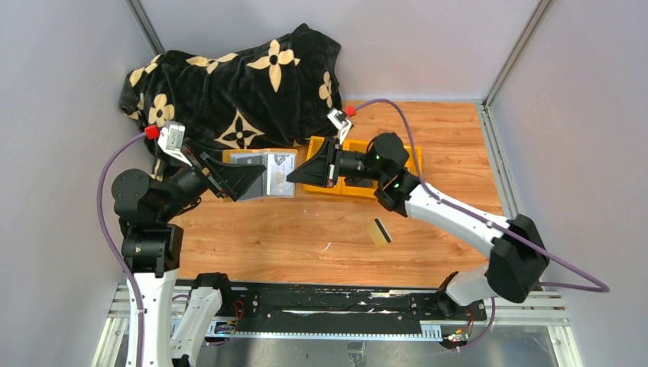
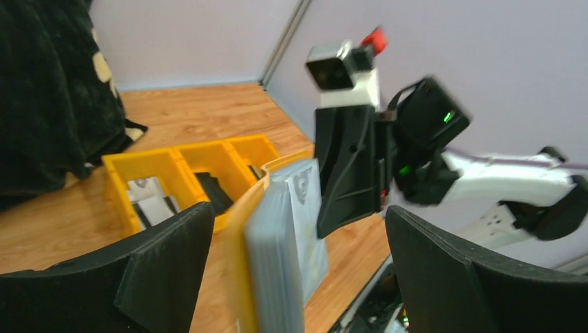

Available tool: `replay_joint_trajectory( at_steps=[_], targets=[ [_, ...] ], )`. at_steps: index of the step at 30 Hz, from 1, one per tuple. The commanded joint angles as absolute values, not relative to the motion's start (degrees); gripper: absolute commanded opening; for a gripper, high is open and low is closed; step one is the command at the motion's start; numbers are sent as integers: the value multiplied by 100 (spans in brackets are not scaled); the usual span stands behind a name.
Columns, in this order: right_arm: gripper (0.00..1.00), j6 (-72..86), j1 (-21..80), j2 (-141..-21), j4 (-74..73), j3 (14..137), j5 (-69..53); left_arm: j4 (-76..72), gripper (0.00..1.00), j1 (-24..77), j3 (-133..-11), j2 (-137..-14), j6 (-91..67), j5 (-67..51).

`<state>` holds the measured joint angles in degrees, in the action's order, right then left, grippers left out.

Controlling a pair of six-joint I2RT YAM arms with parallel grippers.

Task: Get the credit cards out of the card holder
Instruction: Remove the credit card from the card holder.

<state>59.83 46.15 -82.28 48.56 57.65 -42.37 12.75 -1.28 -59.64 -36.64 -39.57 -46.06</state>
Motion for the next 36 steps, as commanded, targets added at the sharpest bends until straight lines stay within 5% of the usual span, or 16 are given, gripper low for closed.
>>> replay_joint_trajectory(
  at_steps=[1,14,29,33,36],
  targets=[
    [0,2716,4636,-7750,-24,7108,-4542,1928,100,-118,-6340,-3610,-2694,-4705],
    [0,-189,5035,-8597,-4032,9610,-4706,3015,97,-115,-6108,-3450,-926,-6256],
    [0,-1102,5863,-10104,-5614,12006,-4639,3861,86,417,-5370,-3202,-461,-6400],
    [0,-1217,5915,-10186,-5732,12195,-4694,3867,71,457,-5377,-3335,-449,-6422],
    [0,-1238,5924,-10154,-5715,12192,-4729,3860,50,466,-5411,-3435,-457,-6560]
  ],
)
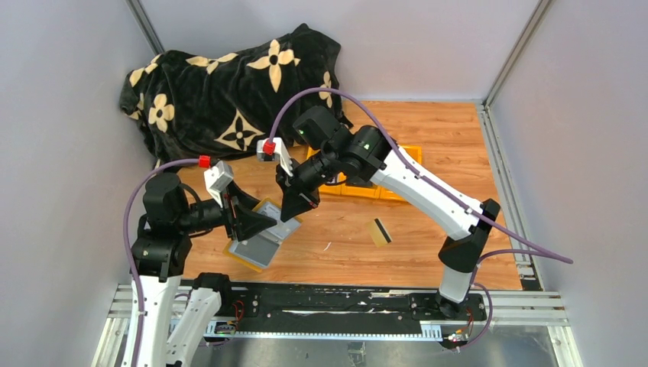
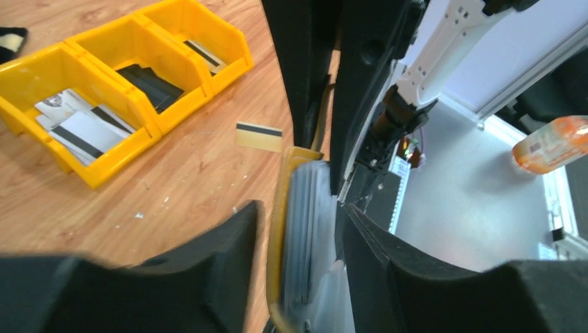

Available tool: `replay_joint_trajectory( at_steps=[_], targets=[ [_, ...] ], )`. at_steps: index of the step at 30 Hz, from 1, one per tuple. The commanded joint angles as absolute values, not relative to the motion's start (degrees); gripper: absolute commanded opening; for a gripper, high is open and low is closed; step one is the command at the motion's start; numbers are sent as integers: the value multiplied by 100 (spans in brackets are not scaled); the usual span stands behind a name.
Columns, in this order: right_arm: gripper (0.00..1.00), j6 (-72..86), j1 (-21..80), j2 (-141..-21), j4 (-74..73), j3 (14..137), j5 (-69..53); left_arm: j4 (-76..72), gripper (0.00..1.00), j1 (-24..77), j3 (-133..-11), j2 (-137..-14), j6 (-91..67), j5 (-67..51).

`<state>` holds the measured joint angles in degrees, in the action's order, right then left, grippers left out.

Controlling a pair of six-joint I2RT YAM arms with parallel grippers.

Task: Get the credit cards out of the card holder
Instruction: Remove the credit card from the card holder.

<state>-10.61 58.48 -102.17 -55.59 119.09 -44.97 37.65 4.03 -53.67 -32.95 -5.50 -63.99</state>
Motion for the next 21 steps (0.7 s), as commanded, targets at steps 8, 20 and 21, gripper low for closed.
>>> replay_joint_trajectory(
  at_steps=[8,20,21],
  targets=[
    [24,-820,5903,-9700,-4619,11451,-5038,3894,0,466,-5549,-3556,-447,-6517],
    [79,4135,4998,-7746,3989,6426,-5062,1690,0,466,-5819,-3440,-3030,-6234],
    [79,4396,4997,-7770,4424,6267,-4954,958,0,466,-5479,-3274,-3590,-5950]
  ],
)
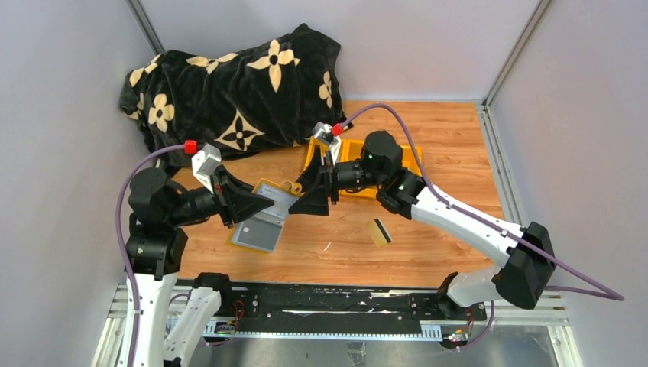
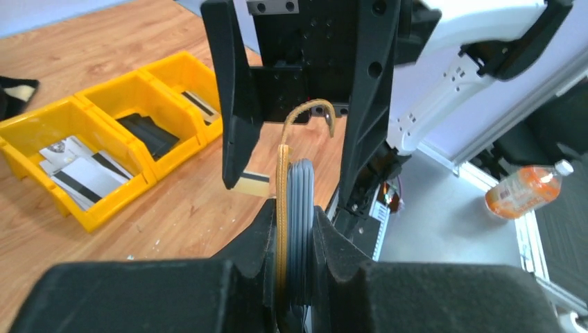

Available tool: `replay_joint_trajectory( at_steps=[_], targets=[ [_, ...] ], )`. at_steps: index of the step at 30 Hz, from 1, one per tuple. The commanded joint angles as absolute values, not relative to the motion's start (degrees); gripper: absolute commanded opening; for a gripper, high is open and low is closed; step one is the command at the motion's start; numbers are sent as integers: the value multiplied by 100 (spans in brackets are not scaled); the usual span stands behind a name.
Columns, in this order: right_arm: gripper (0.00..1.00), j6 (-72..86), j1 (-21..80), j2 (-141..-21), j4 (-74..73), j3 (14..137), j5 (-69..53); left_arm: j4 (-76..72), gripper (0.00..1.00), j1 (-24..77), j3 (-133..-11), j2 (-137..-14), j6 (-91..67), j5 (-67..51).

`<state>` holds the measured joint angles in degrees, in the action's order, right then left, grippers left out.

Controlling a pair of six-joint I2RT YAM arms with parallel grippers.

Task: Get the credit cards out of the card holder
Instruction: Remove the credit card from the card holder.

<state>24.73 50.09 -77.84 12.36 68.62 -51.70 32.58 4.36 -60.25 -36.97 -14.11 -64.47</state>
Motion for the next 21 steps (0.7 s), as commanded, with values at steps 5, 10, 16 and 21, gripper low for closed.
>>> replay_joint_trajectory(
  at_steps=[5,10,16,21],
  targets=[
    [74,5628,4992,-8024,6271,5745,-4527,-378,0,466,-4960,-2875,-4736,-5251],
    [43,6799,4992,-8523,7628,5841,-4514,-378,0,466,-4874,-2891,-4863,-5170],
    [0,6804,4918,-8560,7252,5919,-4902,-77,27,466,-4896,-2869,-4661,-5181],
    [0,4106,4862,-8068,2741,6920,-5843,1544,69,465,-5249,-3127,-3478,-5699]
  ],
)
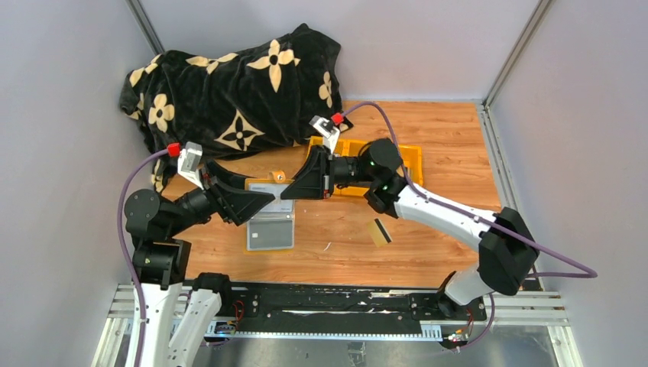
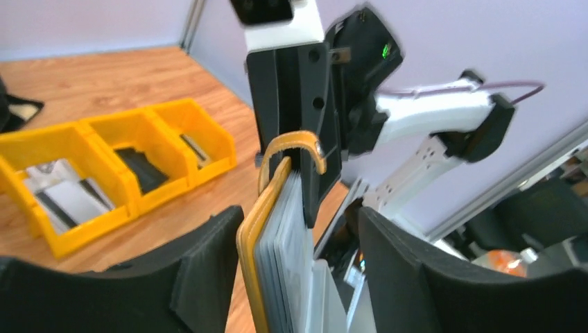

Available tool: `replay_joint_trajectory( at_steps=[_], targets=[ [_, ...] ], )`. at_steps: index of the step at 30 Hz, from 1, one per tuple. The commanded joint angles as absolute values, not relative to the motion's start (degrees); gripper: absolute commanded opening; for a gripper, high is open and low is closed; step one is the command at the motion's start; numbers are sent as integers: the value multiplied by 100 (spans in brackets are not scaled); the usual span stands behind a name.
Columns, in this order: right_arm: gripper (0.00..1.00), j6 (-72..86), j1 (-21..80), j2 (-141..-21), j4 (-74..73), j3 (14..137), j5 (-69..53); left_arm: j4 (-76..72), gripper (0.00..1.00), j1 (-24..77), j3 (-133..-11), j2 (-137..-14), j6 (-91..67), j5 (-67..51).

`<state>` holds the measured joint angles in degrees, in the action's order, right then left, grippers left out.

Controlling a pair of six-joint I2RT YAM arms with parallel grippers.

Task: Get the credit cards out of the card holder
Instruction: Remove the credit card from the card holder.

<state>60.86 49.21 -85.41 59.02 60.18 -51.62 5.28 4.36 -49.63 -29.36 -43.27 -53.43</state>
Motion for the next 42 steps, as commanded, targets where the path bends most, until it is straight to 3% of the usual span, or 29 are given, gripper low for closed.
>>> replay_joint_trajectory(
  at_steps=[1,4,7,16,24,28,31,32,34,37,39,42],
  targets=[
    [0,3274,4875,-8031,1537,7256,-5780,1840,72,466,-5322,-3206,-3240,-5758],
    [0,1703,4887,-8223,-1036,8243,-5768,2577,74,466,-5456,-3365,-2454,-5859],
    [0,1274,4893,-8443,-1865,8737,-5909,2680,71,466,-5365,-3503,-2343,-6131],
    [0,393,4976,-8984,-3330,9839,-5967,3003,44,466,-5242,-3679,-1968,-6772],
    [0,344,5214,-9568,-3608,10790,-6065,3002,37,466,-4932,-3661,-1999,-6942],
    [0,128,5272,-9878,-4006,11288,-6119,3001,26,466,-4944,-3677,-1967,-7034],
    [18,88,5274,-9961,-4184,11327,-6086,3019,15,466,-5003,-3728,-1922,-7021],
    [22,107,5269,-9936,-4143,11256,-6075,3035,12,466,-5028,-3733,-1905,-6992],
    [39,349,5259,-9763,-3679,10866,-6078,3046,7,466,-5084,-3756,-1890,-6886],
    [56,1500,5205,-9216,-1677,9580,-6190,3050,3,466,-5198,-3789,-1963,-6648],
    [63,2711,5127,-8823,155,8366,-6213,2841,0,466,-5242,-3762,-2162,-6509],
    [64,4108,4984,-8443,2492,7307,-6109,2092,0,466,-5049,-3532,-3034,-6300]
  ],
)
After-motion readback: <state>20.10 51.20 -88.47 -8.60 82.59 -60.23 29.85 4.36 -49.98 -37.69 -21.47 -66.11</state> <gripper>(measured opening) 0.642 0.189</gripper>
